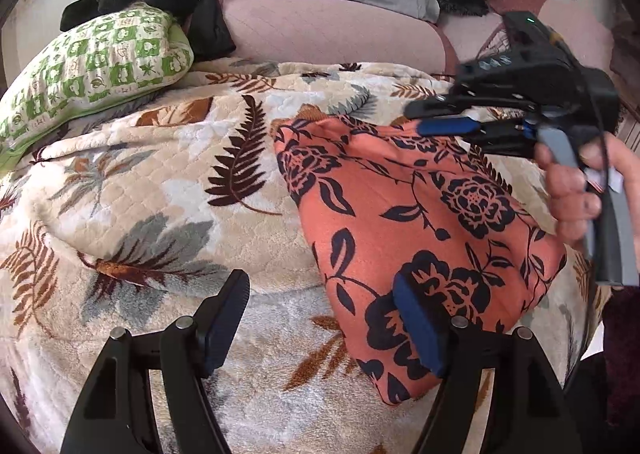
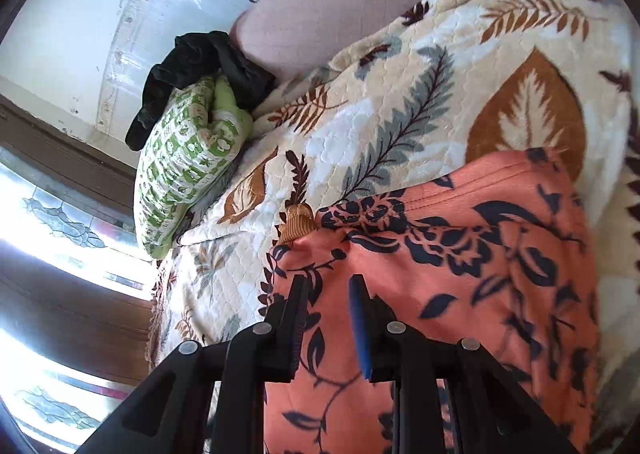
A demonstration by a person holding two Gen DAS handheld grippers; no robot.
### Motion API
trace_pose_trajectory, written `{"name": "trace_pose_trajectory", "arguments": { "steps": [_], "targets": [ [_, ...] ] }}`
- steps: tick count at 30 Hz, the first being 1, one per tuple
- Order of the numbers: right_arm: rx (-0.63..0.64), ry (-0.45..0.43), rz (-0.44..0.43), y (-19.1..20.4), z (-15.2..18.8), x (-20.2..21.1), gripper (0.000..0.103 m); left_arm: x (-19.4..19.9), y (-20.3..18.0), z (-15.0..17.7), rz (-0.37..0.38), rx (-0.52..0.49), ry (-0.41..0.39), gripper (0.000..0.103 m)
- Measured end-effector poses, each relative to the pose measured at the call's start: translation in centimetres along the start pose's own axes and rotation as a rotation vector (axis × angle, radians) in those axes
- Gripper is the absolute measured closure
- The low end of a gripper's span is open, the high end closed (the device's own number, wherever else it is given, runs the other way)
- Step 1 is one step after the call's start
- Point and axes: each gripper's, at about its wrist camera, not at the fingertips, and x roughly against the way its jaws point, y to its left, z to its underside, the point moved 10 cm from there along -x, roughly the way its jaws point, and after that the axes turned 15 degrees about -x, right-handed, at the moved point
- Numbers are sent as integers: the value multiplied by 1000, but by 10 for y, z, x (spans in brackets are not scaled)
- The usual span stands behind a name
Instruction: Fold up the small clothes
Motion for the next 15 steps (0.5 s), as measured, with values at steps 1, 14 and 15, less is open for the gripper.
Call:
{"name": "trace_pose_trajectory", "arguments": {
  "steps": [1, 14, 15],
  "targets": [
    [17, -14, 12, -2, 4, 14, 79, 3, 2, -1, -8, 3, -2, 28],
    [134, -29, 249, -97, 98, 55, 83, -19, -8, 19, -181, -141, 76, 28],
    [151, -39, 254, -95, 96, 55, 83, -19, -7, 18, -188, -140, 71, 28]
  ]
}}
